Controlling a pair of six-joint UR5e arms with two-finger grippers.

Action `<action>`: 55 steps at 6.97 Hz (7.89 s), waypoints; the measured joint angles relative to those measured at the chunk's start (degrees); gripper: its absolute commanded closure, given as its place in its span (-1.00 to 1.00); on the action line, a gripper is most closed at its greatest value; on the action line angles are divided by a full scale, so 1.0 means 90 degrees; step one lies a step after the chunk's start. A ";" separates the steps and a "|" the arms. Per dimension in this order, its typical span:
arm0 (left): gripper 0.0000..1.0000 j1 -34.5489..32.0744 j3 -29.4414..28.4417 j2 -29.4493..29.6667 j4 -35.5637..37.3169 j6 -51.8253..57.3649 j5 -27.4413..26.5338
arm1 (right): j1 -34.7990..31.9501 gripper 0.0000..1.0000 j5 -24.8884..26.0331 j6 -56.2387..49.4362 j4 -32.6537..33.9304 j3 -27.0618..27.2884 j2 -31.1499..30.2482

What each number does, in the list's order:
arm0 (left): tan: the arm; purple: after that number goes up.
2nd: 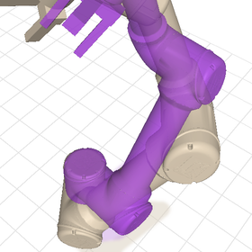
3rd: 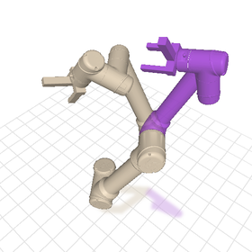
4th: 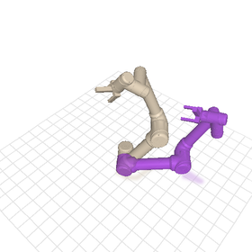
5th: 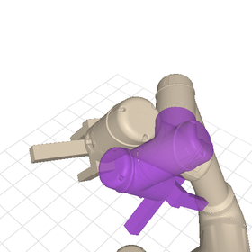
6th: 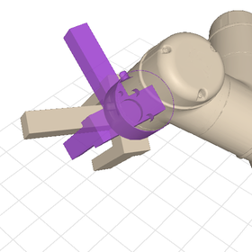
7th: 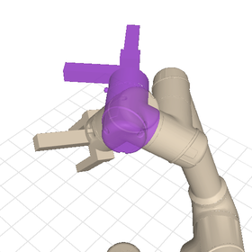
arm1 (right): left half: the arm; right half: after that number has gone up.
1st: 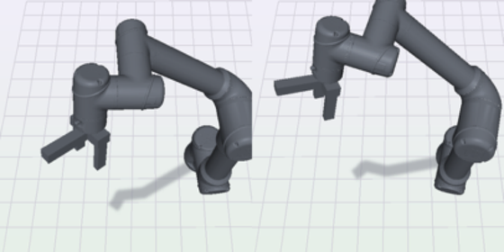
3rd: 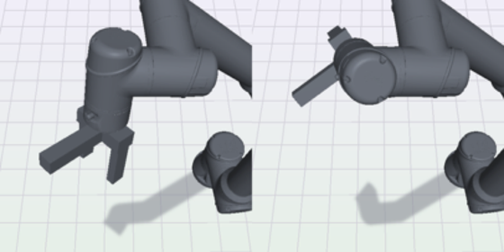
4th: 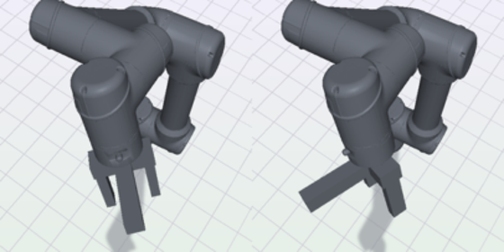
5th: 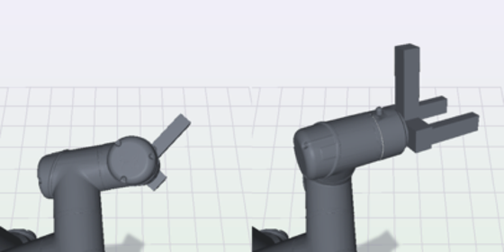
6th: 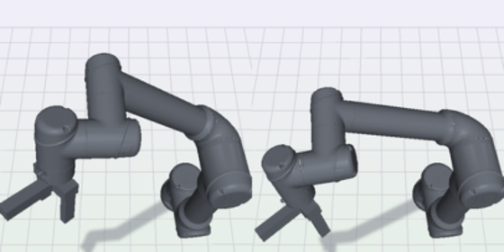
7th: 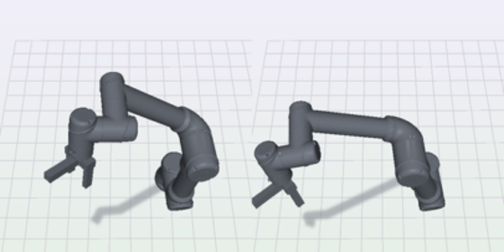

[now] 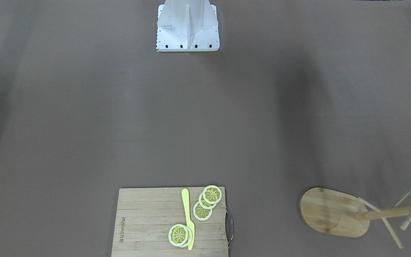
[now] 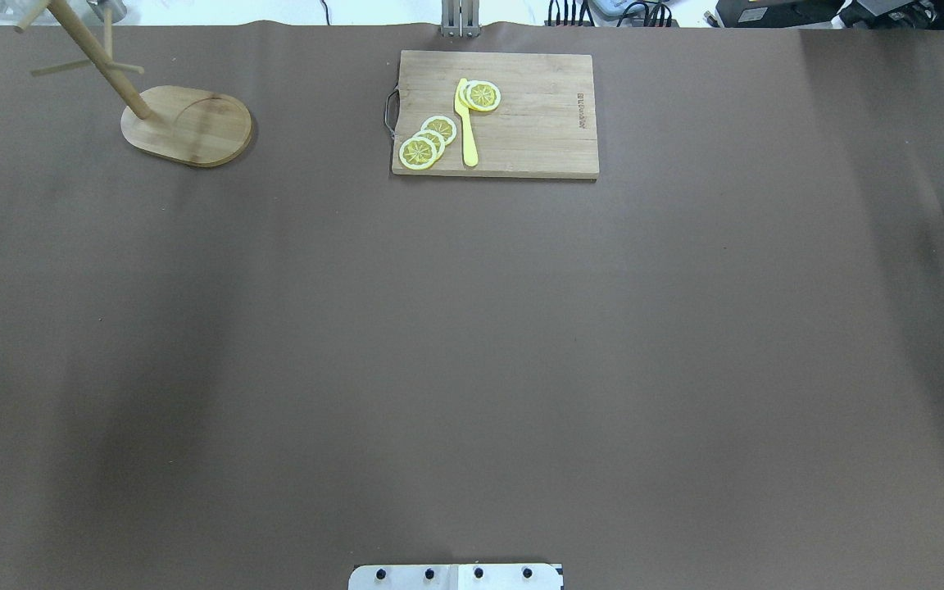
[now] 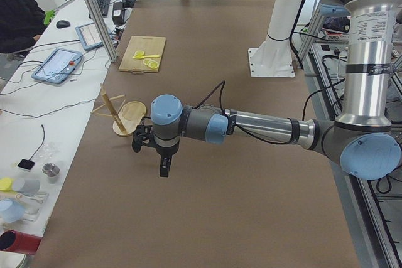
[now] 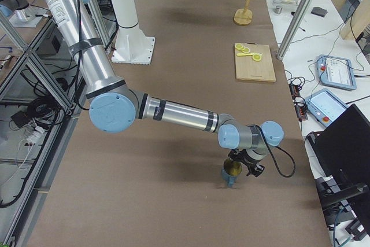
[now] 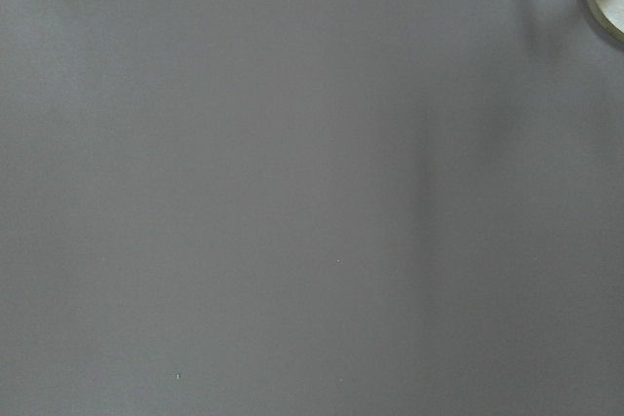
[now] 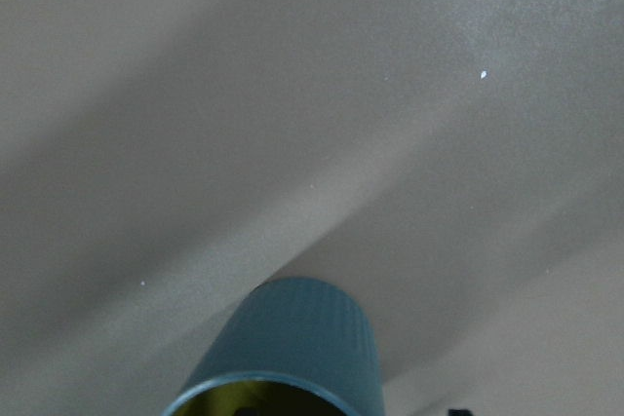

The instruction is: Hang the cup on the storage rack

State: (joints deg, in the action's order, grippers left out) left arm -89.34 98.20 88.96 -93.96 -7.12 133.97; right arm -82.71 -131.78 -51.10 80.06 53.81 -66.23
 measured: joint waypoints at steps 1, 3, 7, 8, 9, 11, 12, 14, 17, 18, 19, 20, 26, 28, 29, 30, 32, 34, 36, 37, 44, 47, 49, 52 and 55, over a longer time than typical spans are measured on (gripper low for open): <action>-0.96 0.0002 -0.0020 0.0024 0.0000 0.0000 -0.0001 | 0.0000 1.00 0.0002 -0.0001 -0.0002 -0.0001 -0.0014; -0.96 0.0005 -0.0061 0.0072 -0.0002 -0.0022 0.0004 | 0.0001 1.00 0.0002 0.0038 -0.0023 0.0001 -0.0045; -0.96 0.0003 -0.0017 0.0109 -0.0055 -0.0257 0.0007 | -0.0226 1.00 -0.0666 0.1049 0.0119 0.0406 -0.0017; -0.96 0.0003 -0.0015 0.0120 -0.0052 -0.0261 0.0007 | -0.0281 1.00 -0.0893 0.1511 0.0167 0.0636 -0.0015; -0.96 0.0005 -0.0006 0.0129 -0.0045 -0.0266 0.0007 | -0.0296 1.00 -0.1033 0.2258 0.0186 0.0955 0.0000; -0.96 0.0005 -0.0003 0.0154 -0.0025 -0.0273 0.0116 | -0.0212 1.00 -0.1150 0.4695 0.0215 0.1945 -0.0006; -0.96 0.0004 -0.0017 0.0160 -0.0029 -0.0276 0.0272 | 0.0008 1.00 -0.1149 0.6030 0.0261 0.2517 -0.0036; -0.96 -0.0003 -0.0019 0.0158 -0.0038 -0.0276 0.0416 | 0.0657 1.00 -0.0920 0.8558 0.0307 0.3579 -0.0048; -0.96 -0.0002 -0.0042 0.0158 -0.0057 -0.0274 0.0436 | 0.1935 1.00 -0.0016 1.2442 0.0321 0.4987 0.0024; -0.96 -0.0003 -0.0040 0.0156 -0.0058 -0.0274 0.0437 | 0.2320 1.00 0.0215 1.3685 0.0322 0.5258 0.0097; -0.96 -0.0004 -0.0033 0.0149 -0.0059 -0.0274 0.0437 | 0.2677 1.00 0.0403 1.4761 0.0325 0.5379 0.0239; -0.96 -0.0004 -0.0029 0.0142 -0.0061 -0.0274 0.0437 | 0.3095 1.00 0.0689 1.5739 0.0332 0.5410 0.0494; -0.96 -0.0004 -0.0065 0.0088 -0.0088 -0.0274 0.0437 | 0.4975 1.00 0.1827 1.8657 0.2232 0.5029 0.2229; -0.96 -0.0004 -0.0068 0.0076 -0.0094 -0.0274 0.0437 | 0.5253 1.00 0.2013 1.9263 0.2019 0.4494 0.2526; -0.96 -0.0005 -0.0071 0.0071 -0.0097 -0.0272 0.0437 | 0.5299 1.00 0.2037 1.9476 0.1833 0.4097 0.2793; -0.96 -0.0005 -0.0086 0.0068 -0.0103 -0.0270 0.0437 | 0.5345 1.00 0.2045 1.9591 0.1677 0.3748 0.3043; -0.96 -0.0003 -0.0130 0.0081 -0.0115 -0.0267 0.0437 | 0.5410 1.00 0.2038 1.9666 0.1468 0.3513 0.3091; -0.96 -0.0001 -0.0165 0.0111 -0.0117 -0.0266 0.0437 | 0.5454 1.00 0.2028 1.9680 0.1422 0.3511 0.2984; -0.96 0.0001 -0.0175 0.0108 -0.0115 -0.0268 0.0437 | 0.5545 1.00 0.2021 1.9667 0.1299 0.3514 0.2893; -0.96 0.0002 -0.0207 0.0113 -0.0113 -0.0260 0.0437 | 0.5588 -0.28 0.2023 1.9677 0.1143 0.3509 0.2822; -0.96 0.0377 0.0514 0.0171 -0.0266 -0.0620 0.0528 | 0.5049 -1.00 0.1593 1.9517 0.1133 0.4531 0.2437; -0.96 0.1682 0.1281 0.0568 -0.1606 -0.2115 0.0516 | 0.4249 -1.00 0.1219 1.8230 0.1140 0.5191 0.1431; -0.96 0.2742 0.1201 0.1344 -0.2262 -0.3009 0.0390 | 0.3783 -1.00 0.0935 1.7233 0.1117 0.5260 0.0872; -0.94 0.3708 0.0349 0.2427 -0.2782 -0.3281 0.0221 | 0.3582 -1.00 0.0897 1.6389 0.1083 0.5222 0.0406; -0.93 0.5075 0.0189 0.2596 -0.4126 -0.3962 -0.1630 | 0.3084 -1.00 0.0779 1.5336 0.1123 0.4991 0.0157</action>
State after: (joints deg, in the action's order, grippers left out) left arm -43.67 99.91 112.32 -131.09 -42.77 119.30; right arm -54.96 -124.77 86.93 90.17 98.73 -64.82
